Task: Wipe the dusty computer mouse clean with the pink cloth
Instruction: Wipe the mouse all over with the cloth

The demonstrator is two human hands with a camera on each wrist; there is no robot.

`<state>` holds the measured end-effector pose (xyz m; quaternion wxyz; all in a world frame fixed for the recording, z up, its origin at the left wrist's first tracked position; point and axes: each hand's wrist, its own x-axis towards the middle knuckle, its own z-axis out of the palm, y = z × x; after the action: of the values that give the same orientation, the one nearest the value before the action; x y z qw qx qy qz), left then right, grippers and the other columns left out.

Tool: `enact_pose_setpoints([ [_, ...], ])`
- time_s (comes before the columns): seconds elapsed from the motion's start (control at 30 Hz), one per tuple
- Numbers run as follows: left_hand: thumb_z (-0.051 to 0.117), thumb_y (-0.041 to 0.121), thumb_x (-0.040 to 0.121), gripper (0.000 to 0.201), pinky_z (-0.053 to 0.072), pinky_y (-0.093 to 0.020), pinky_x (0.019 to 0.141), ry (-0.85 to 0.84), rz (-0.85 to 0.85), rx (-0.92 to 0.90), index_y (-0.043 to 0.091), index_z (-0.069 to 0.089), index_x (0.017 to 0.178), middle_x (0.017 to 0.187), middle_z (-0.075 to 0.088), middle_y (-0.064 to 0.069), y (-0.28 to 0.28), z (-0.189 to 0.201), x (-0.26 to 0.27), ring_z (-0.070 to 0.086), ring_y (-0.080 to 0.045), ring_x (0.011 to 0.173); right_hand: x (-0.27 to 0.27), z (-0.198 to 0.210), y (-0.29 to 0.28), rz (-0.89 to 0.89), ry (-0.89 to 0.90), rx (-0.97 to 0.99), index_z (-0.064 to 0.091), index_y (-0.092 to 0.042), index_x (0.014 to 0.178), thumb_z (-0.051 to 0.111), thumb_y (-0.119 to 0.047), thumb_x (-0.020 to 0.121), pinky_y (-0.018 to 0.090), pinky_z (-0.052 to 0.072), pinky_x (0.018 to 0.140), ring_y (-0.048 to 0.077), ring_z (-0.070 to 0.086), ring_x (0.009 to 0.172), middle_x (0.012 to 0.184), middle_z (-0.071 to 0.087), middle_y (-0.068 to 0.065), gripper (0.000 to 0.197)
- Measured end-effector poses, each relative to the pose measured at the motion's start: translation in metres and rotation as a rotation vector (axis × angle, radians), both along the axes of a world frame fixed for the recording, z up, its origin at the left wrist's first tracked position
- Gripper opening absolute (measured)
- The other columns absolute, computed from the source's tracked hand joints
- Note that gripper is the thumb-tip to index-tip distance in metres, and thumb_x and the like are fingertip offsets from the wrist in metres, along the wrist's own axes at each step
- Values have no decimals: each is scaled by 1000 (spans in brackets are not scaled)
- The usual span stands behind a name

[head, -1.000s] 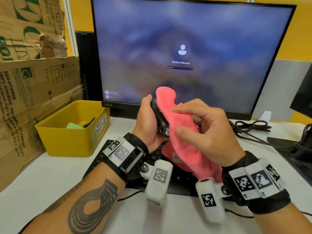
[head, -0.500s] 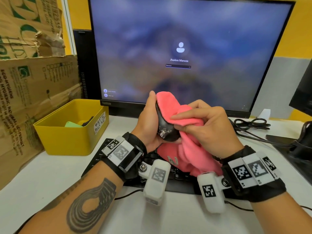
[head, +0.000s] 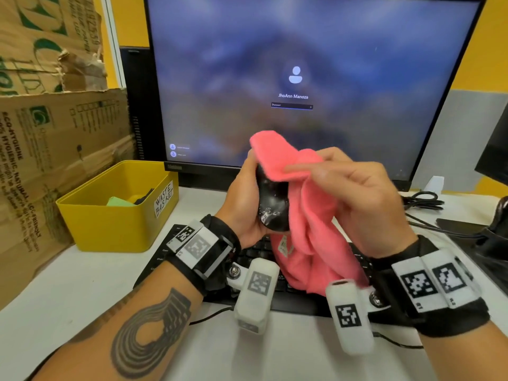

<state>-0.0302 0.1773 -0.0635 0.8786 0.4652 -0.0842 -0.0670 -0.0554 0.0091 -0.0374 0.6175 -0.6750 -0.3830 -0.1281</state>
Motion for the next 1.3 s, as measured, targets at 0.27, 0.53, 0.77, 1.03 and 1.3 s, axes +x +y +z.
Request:
enact_pose_setpoints([
  [0.27,32,57,105,61,52,-26,54,-3,107,130,7,67,100,85,71,-13,-3,-3,-4,67,-26,72,2,-12,13,-177,-143,-347,84,-26,82,69,-12,76,18,45,92,10,63,99,104,59,0,22],
  [0.53,25,74,100,87,55,-32,47,3,-94,128,-3,68,107,73,68,-25,-1,5,-9,65,-32,48,21,-7,-7,-385,-48,-138,78,-19,69,63,22,71,10,44,75,-2,62,76,87,63,0,44],
  [0.77,27,77,98,87,56,-40,70,18,-127,125,8,80,92,92,72,-20,0,3,-7,69,-33,76,16,10,-16,48,213,400,58,-15,90,57,13,69,64,50,78,32,54,85,88,56,16,35],
  [1.03,25,67,104,73,57,-33,62,-38,-58,113,8,68,100,73,73,-12,-3,-4,-10,71,-22,64,2,-10,11,-270,-239,-238,77,-31,102,71,-14,76,17,43,94,8,63,99,101,62,-1,32],
  [1.3,47,54,96,54,54,-29,48,-86,-143,282,2,59,103,78,57,-23,-11,7,-22,63,-29,53,19,-8,-4,-399,-133,-144,79,-27,96,66,-12,75,33,55,92,8,72,96,101,78,-4,29],
])
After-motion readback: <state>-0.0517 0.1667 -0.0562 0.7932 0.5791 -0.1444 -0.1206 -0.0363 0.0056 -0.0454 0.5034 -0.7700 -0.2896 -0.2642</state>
